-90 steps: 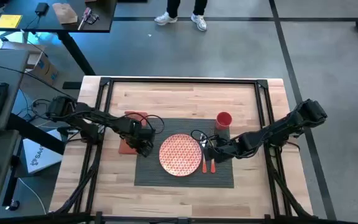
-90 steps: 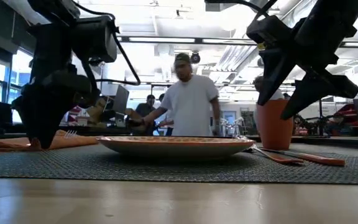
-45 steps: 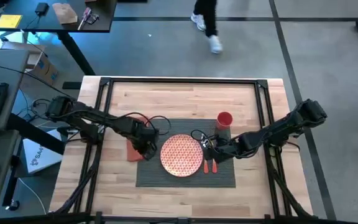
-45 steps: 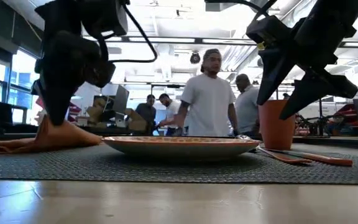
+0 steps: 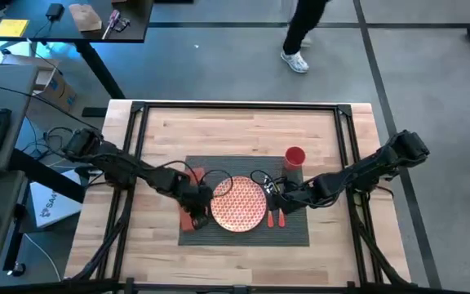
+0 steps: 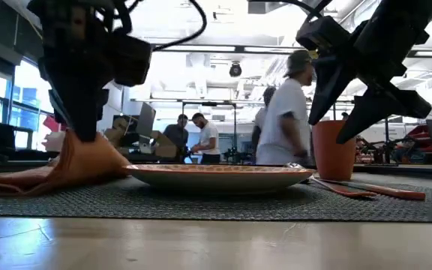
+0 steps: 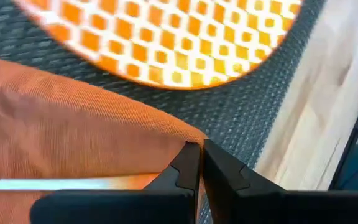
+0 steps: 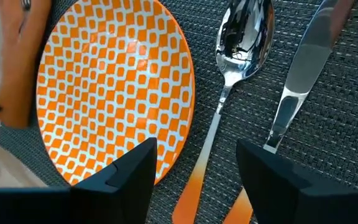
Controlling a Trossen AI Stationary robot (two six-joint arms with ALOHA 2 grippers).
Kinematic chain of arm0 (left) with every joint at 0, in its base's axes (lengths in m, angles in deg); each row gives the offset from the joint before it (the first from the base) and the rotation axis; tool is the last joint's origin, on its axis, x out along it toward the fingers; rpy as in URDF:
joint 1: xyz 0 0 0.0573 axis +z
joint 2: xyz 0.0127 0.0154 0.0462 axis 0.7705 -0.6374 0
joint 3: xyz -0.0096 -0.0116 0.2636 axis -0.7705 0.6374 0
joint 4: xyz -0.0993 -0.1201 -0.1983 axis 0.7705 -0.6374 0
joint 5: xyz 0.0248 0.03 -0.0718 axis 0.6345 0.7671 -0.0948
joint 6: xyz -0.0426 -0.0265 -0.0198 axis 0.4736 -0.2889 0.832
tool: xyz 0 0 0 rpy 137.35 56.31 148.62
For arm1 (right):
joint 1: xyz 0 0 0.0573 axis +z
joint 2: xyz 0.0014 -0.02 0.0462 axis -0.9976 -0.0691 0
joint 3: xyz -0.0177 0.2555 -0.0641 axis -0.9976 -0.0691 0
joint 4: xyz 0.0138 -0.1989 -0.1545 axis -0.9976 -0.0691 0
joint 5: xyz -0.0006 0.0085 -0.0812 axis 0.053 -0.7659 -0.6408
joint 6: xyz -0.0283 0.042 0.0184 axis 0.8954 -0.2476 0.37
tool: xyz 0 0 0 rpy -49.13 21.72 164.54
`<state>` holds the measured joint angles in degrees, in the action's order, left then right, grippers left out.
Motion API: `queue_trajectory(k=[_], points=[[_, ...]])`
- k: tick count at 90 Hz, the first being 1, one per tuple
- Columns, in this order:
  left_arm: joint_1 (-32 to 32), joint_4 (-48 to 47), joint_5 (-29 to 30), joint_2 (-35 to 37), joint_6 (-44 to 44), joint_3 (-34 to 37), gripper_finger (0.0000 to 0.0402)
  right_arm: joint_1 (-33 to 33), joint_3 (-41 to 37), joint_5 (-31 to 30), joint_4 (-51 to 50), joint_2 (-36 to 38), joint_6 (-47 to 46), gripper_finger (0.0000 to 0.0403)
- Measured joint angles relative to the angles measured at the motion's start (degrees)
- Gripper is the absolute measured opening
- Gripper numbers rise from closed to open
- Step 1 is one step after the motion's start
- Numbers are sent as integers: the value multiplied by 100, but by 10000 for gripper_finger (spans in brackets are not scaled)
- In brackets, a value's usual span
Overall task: Set table place
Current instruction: Put the orange table napkin with fork beside the orange plate on the table mat, then return to Home Position
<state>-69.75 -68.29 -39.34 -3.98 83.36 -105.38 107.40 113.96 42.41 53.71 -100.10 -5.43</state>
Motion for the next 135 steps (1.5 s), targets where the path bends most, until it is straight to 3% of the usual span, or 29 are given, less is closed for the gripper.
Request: queue_trajectory(k=[26, 52, 70, 76, 82, 96, 107, 135], points=[[-515, 477, 166, -428, -446, 0, 9, 0, 0, 117, 13, -2, 0, 204], [-633, 471, 170, 67, 241, -2, 102, 79, 102, 476, -222, 239, 95, 204], [-541, 194, 534, 848, 638, -4, 118, 74, 319, 1677, -1372, 920, 525, 201], [-508, 206, 764, 1200, 656, -4, 117, 77, 393, 1878, -2032, 1250, 464, 190], [-485, 240, 1050, 1566, 656, -4, 116, 166, 424, 1582, -2389, 1661, 675, 176], [-421, 255, 1820, 2316, 653, -4, 115, 361, 231, 833, -2549, 2873, 1452, 133], [-318, 256, 2285, 2778, 558, -4, 115, 356, -243, 715, -2537, 3934, 2056, 95], [52, 241, 2679, 3348, 512, -4, 115, 262, -2411, 1074, -678, 6969, 3202, 5]])
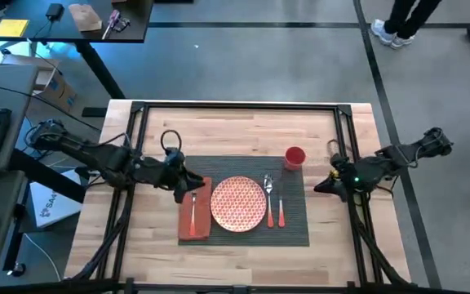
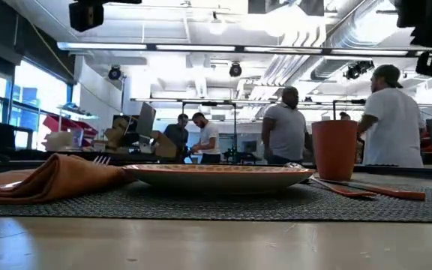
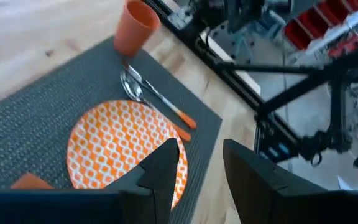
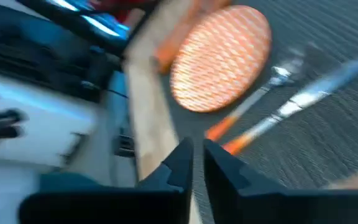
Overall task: Set table place
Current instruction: Return to Home Position
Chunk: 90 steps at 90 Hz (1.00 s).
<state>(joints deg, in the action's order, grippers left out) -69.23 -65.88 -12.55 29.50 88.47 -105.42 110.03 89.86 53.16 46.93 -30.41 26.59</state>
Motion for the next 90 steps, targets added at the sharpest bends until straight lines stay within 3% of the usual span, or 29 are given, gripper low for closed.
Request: queue_trajectory(k=[19, 41, 51, 74, 90], points=[[91, 34, 26, 38, 414, 0, 115, 0, -1321, -257, 1047, 1635, 363, 1], [135, 332, 104, 40, 448, 2, 115, -389, -2317, -328, 3284, 1559, 1109, 0], [232, 420, 77, 36, 446, 25, 115, -812, -2372, -278, 3554, 1579, 1654, 0], [350, 618, 51, 36, 141, 35, 115, -1797, -2372, 1084, 3525, 1607, 1961, 0], [402, 801, 45, 36, -313, 35, 115, -2130, -2372, 1459, 3305, 1562, 2093, 0]])
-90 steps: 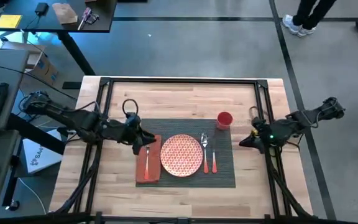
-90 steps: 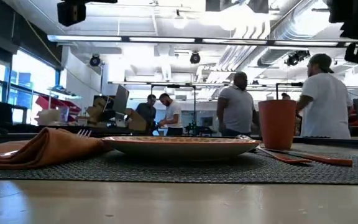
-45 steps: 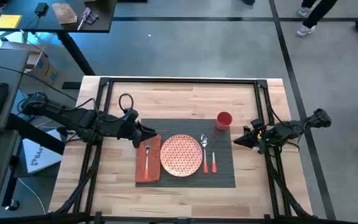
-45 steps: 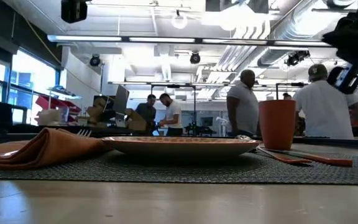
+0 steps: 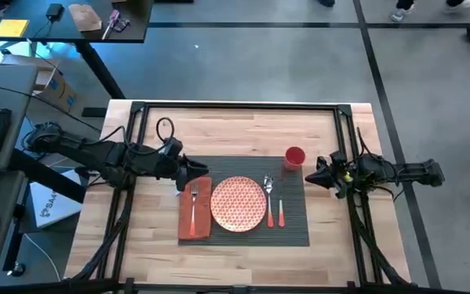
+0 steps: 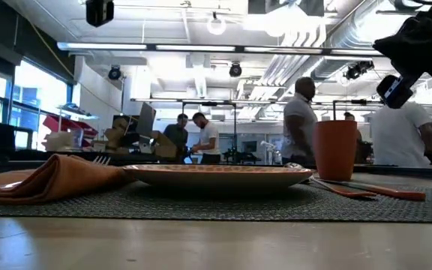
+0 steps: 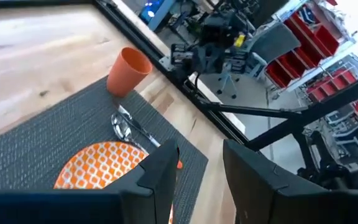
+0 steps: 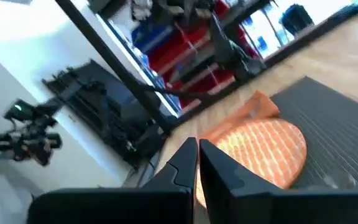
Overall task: Set table place
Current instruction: Return to Home Position
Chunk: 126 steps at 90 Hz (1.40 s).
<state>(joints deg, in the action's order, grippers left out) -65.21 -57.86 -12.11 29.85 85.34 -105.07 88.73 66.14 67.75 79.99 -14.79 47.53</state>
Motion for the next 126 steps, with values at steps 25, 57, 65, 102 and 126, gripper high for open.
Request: queue_trajectory(k=[25, 57, 65, 102, 126], points=[[22, 669, 7, 2, -619, 39, 115, -270, 2, -680, -89, -122, 1216, 0], [22, 862, 118, 2, -1515, 39, 115, -281, 2, -678, -94, -114, 2396, 0], [22, 867, 334, 0, -1806, 39, 115, -281, 2, -677, -96, -114, 2396, 0], [18, 633, 1158, 20, -2036, 39, 115, -281, 2, -677, -99, -114, 2396, 0], [22, 530, 1692, 101, -2283, 39, 115, -281, 2, -676, -99, -114, 2396, 0]])
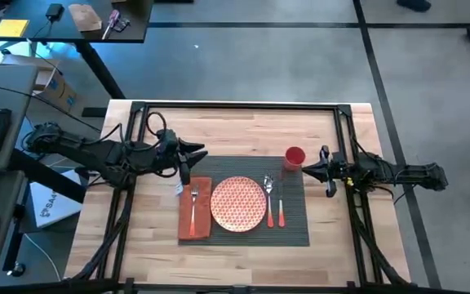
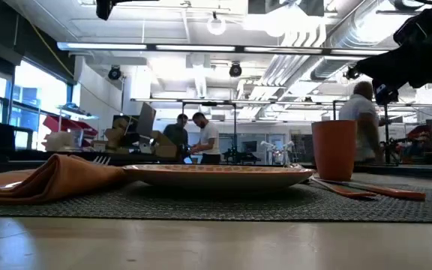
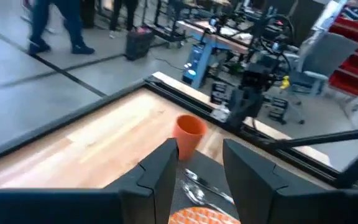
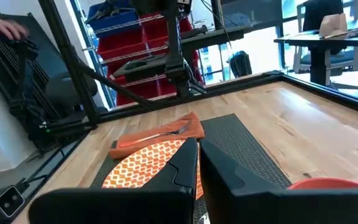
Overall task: Set table place
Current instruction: Return to Home Position
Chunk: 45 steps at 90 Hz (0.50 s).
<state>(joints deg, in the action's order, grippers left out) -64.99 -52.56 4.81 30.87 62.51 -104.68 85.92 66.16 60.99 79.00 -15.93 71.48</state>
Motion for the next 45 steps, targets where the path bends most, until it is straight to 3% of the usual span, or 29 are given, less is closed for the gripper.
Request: queue_trajectory(k=[10, 22, 45], points=[[0, -221, 193, 193, -183, 0, 115, 0, 0, 1, 0, 0, 2, 0], [142, -173, -10, 597, -420, 269, 115, 0, 0, 1, 0, 0, 2, 0], [980, 1882, -1320, 1821, -1891, 1802, 115, 1, 0, 1, -1, 0, 0, 0]])
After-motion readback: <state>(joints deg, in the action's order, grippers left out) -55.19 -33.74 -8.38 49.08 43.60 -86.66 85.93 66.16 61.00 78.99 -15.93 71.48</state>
